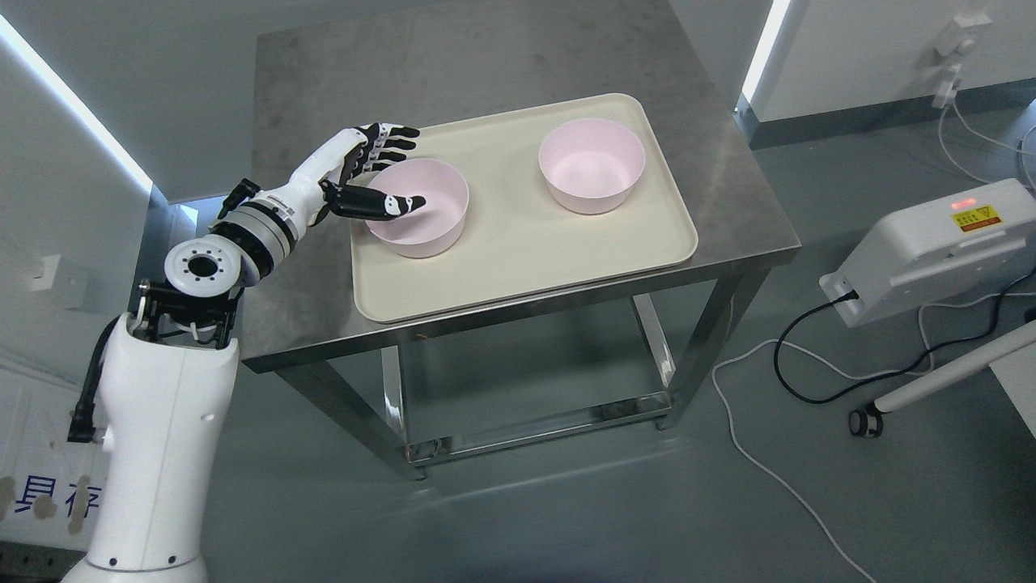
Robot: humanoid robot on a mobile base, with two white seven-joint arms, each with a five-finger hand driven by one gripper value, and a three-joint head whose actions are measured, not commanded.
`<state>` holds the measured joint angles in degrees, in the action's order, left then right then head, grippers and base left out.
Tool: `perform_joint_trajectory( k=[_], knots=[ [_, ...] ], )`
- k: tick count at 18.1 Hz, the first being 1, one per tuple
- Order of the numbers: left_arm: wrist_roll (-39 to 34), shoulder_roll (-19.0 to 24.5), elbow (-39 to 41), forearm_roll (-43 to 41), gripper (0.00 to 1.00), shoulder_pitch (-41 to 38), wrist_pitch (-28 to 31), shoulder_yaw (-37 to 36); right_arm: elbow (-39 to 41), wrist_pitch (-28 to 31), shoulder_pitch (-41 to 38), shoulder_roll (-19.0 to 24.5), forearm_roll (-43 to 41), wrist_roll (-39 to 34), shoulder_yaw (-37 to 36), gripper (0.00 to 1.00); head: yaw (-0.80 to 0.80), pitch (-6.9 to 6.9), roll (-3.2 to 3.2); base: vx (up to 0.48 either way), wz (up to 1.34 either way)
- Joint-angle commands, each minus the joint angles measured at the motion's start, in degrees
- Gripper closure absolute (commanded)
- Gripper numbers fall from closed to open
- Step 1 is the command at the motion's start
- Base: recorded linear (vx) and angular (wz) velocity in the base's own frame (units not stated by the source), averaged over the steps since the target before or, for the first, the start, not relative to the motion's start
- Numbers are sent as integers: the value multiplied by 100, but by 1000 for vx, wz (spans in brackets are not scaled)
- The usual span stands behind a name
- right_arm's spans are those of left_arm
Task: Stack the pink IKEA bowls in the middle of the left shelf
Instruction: 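Reach the left hand toward the nearer pink bowl on the tray, then grip the rim of the nearer pink bowl with the left hand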
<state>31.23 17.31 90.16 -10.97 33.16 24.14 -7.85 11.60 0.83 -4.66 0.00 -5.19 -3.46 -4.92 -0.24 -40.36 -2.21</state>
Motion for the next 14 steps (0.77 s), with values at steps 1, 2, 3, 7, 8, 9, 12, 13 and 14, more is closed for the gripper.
perform_joint_trajectory(
  k=[1,2,3,7,8,9,12,13,14],
  knots=[
    [24,-412,-437,-361,47,252,-6,-463,0,4,0,-100,0,3,0,0,0,0,0,0,0],
    [24,-482,-447,-431,48,252,-6,-472,0,4,0,-100,0,-6,0,0,0,0,0,0,0],
    [24,-553,-464,-545,49,261,-24,-533,0,4,0,-100,0,-6,0,0,0,0,0,0,0],
    [41,-755,-613,-932,53,252,-163,-630,0,4,0,-100,0,-6,0,0,0,0,0,0,0],
    [85,-756,-640,-985,55,252,-234,-622,0,4,0,-100,0,-6,0,0,0,0,0,0,0],
    [94,-773,-666,-1064,63,252,-348,-613,0,4,0,-100,0,-6,0,0,0,0,0,0,0],
    [94,-852,-745,-1126,75,243,-638,-525,0,4,0,-100,0,-6,0,0,0,0,0,-1,7],
    [94,-870,-754,-1126,78,243,-674,-499,0,4,0,-100,0,3,0,0,0,0,0,0,0],
    [94,-887,-754,-1126,85,235,-770,-481,0,4,0,-100,0,-6,0,0,0,0,0,0,0]
  ],
)
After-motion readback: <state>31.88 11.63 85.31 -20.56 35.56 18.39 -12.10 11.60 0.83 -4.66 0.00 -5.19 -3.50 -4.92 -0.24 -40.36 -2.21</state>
